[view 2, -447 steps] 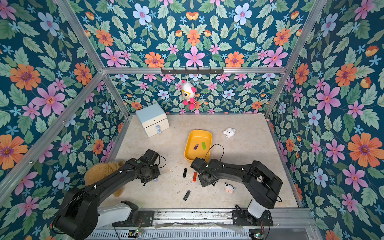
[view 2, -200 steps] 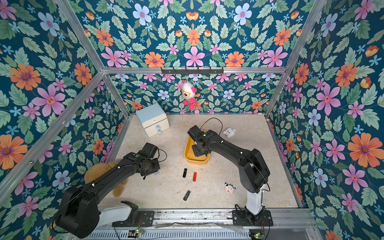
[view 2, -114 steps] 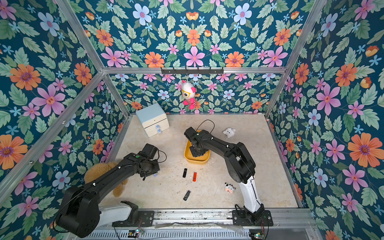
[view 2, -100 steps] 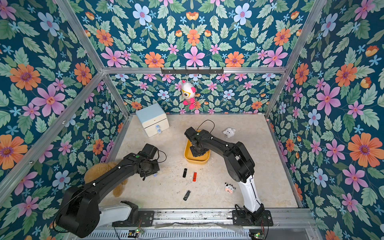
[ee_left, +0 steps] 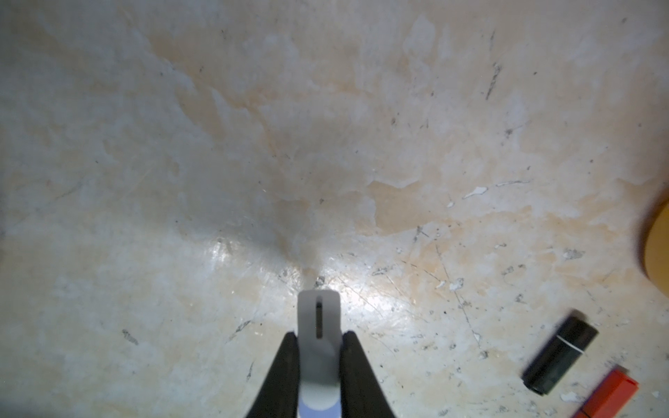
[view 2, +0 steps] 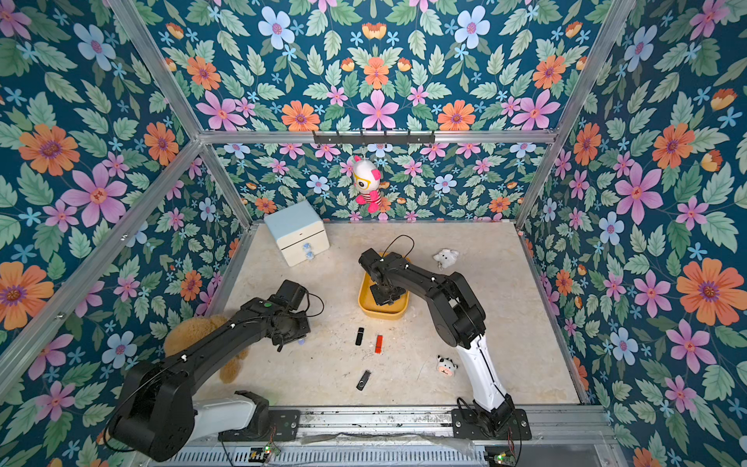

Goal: Put the usb flash drive into the storage box
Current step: Place the USB flash in the storage box.

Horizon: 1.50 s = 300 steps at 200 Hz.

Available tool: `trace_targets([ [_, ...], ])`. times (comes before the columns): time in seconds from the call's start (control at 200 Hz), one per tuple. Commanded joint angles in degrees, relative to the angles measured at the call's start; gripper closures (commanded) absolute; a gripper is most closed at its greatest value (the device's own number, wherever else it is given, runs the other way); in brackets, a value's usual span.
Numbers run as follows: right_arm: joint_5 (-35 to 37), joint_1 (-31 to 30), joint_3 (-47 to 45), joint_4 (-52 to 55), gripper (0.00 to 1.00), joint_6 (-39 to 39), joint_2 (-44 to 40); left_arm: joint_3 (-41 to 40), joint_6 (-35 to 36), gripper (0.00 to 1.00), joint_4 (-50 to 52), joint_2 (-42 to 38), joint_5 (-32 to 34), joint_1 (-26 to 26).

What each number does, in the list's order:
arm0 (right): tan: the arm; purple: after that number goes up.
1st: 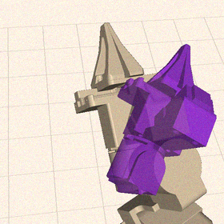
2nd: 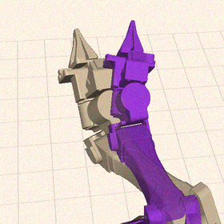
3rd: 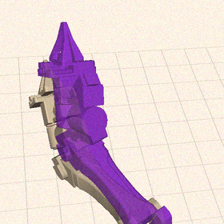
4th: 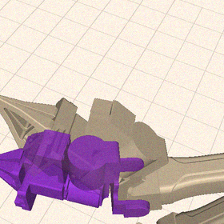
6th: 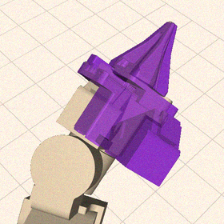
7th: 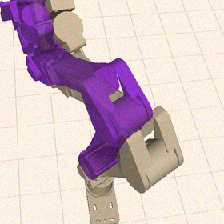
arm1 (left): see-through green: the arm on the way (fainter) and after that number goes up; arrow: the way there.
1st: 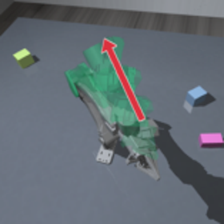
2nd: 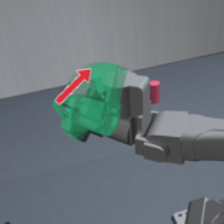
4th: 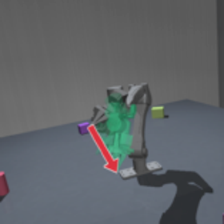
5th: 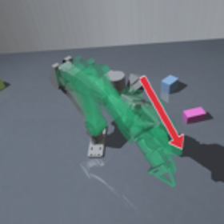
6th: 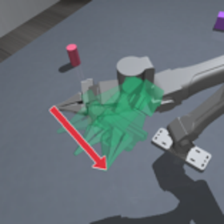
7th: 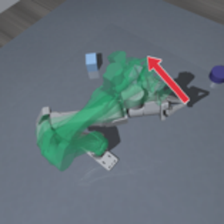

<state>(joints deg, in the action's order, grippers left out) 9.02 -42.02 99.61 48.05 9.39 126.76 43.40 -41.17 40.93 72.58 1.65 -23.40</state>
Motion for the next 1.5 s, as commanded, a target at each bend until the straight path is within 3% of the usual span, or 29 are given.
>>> trace_targets([
  [0.0,2.18,0.17,0.32,1.5,0.89,0.84,0.68,0.32,0.65,1.0,0.29,0.19,0.63,0.07],
  [0.31,1.89,0.13,0.54,1.85,0.59,1.27,-0.38,0.55,1.54,1.0,-0.03,0.85,0.95,0.19],
  [0.515,2.82,0.16,0.76,1.83,0.55,1.4,-3.34,3.23,2.65,1.0,1.07,1.49,1.31,0.35],
  [0.859,9.39,0.48,3.73,6.28,0.48,3.48,-13.75,19.81,7.85,1.0,4.85,7.75,-0.34,0.06],
  [1.134,10.78,4.66,-11.61,5.27,0.36,10.59,-27.99,36.66,11.51,1.0,4.96,20.4,-2.17,-4.66],
  [1.279,10.93,6.97,-20.69,4.6,0.18,13.66,-36.43,45.05,12.16,1.0,5.08,27.69,-2.45,-8.46],
  [1.494,8.96,9.96,-30.17,3.6,0.08,17.52,-44.43,52.89,11.64,1.0,5.04,37.57,-3.75,-14.21],
])
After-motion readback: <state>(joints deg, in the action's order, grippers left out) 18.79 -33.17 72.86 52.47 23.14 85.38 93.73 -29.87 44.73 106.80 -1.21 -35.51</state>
